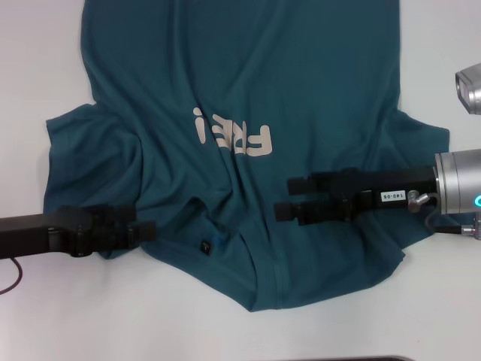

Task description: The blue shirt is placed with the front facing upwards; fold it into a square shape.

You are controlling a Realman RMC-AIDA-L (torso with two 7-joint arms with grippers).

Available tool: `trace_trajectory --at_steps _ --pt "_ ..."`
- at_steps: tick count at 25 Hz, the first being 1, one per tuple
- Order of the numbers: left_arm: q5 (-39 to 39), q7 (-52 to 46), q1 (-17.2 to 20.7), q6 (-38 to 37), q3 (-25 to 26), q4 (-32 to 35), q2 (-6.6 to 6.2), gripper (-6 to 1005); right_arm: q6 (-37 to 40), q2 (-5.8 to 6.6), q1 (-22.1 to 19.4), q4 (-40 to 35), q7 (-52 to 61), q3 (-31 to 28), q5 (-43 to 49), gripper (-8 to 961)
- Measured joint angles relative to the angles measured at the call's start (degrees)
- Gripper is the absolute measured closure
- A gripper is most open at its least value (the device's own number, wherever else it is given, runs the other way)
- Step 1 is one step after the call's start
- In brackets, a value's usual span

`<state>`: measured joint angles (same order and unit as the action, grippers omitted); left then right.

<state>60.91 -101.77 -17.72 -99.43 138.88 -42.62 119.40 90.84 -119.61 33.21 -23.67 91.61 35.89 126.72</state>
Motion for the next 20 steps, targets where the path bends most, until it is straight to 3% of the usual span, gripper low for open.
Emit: trace_trajectory --at_steps 20 --pt "0.35 -0.79 -0.89 -1.8 0.96 -0.41 0.04 138 0.48 -0.01 0.02 0.0 0.06 -0.12 -0.16 33"
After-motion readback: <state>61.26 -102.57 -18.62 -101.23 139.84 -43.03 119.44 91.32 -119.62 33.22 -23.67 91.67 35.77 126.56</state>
